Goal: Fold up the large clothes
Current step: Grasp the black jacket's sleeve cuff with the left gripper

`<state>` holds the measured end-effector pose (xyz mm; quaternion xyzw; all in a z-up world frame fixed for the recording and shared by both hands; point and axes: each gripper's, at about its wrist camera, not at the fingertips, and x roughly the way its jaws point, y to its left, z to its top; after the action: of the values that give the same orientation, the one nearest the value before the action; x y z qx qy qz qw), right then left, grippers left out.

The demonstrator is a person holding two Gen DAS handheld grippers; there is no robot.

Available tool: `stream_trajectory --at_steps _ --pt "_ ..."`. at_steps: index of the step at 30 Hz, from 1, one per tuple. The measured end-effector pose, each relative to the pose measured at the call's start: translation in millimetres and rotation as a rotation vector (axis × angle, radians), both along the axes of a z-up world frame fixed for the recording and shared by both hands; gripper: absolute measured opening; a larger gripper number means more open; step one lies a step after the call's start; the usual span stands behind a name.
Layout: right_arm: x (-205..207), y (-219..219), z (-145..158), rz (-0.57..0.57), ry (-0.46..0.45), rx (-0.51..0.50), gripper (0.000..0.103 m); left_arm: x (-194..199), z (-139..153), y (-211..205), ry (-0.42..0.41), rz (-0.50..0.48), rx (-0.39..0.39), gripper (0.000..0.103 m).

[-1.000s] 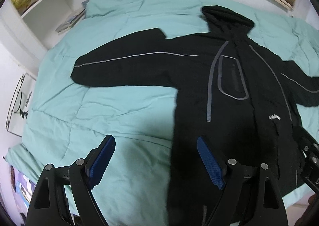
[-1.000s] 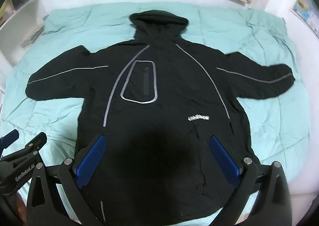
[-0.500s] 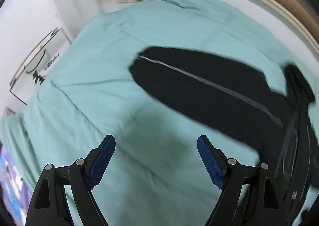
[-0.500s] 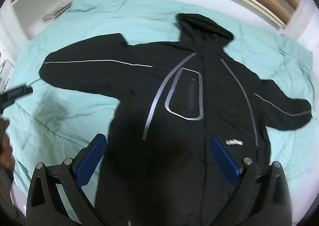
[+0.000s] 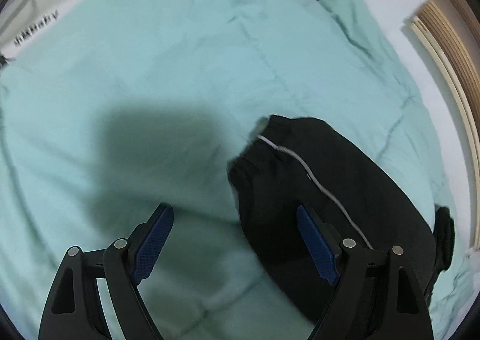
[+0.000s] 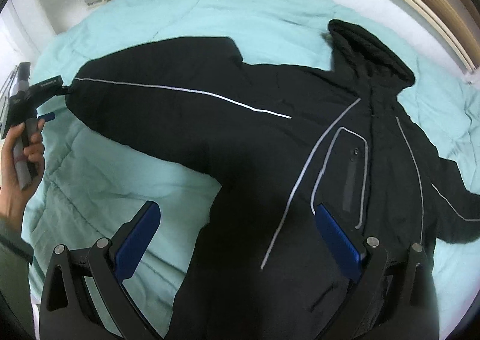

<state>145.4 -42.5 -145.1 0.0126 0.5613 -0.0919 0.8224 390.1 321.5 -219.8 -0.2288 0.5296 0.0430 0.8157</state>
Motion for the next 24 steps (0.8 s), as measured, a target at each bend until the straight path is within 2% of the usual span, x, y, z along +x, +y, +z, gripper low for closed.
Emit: stream_trajectory --at_steps 4,8,12,17,21,24 --pt "17 0 -18 0.006 0.042 0.003 0.103 11 -13 4 -0.033 0.012 -0.047 0.085" --pt "27 -1 -32 0.018 0.069 0.000 0.103 20 -23 2 -0.037 0.009 -0.055 0.085" --pt "35 -2 -39 0.023 0.079 -0.001 0.103 19 -20 -6 -0.045 -0.009 -0.034 0.085" --pt "40 -3 -40 0.029 0.082 0.002 0.103 13 -19 2 -0.032 0.000 -0.051 0.085" --pt "41 -4 -45 0.021 0.110 -0.003 0.103 -1 -7 7 -0.047 0.048 0.014 0.086" --pt "40 -4 -51 0.017 0.129 0.008 0.103 3 -17 7 -0.029 0.037 -0.024 0.087"
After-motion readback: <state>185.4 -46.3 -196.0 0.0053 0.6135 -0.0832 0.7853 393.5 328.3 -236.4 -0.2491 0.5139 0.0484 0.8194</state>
